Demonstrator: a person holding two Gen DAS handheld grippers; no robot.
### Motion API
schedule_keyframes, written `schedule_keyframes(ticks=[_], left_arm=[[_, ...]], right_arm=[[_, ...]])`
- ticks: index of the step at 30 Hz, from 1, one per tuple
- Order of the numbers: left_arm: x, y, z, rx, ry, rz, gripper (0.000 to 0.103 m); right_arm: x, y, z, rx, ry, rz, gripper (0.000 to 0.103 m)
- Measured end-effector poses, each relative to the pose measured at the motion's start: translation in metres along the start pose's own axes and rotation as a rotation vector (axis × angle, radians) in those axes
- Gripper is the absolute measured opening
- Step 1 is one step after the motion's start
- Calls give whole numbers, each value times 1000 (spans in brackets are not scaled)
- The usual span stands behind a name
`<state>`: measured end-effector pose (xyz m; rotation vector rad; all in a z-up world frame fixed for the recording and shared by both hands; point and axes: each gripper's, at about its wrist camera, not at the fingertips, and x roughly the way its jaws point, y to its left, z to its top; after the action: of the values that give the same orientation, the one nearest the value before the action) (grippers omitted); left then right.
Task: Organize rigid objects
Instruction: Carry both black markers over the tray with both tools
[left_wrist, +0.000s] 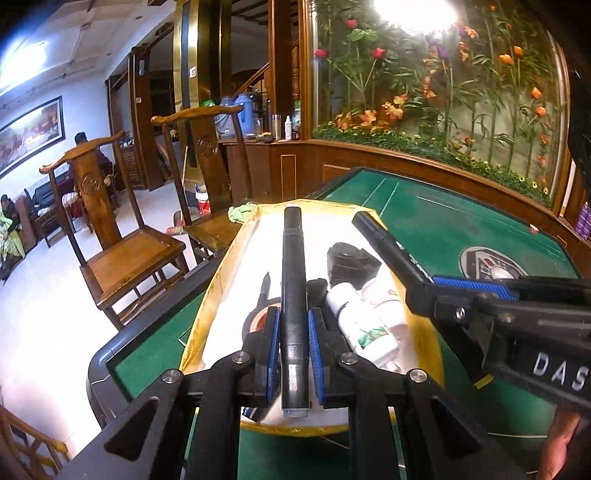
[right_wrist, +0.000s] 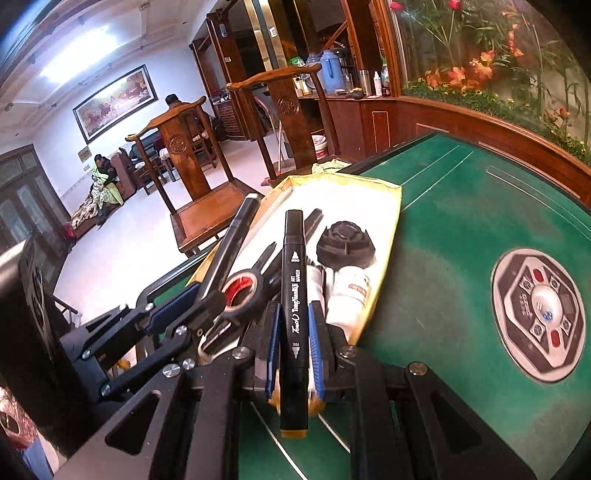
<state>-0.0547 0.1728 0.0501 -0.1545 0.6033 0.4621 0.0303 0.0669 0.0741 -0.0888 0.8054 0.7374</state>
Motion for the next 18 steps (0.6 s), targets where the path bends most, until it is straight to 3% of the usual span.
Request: schedule_keyframes(ticks=[18], left_arm=[[27, -2, 0, 12, 41, 15, 15]], right_arm=[[51, -20, 15, 83, 71, -5, 14]])
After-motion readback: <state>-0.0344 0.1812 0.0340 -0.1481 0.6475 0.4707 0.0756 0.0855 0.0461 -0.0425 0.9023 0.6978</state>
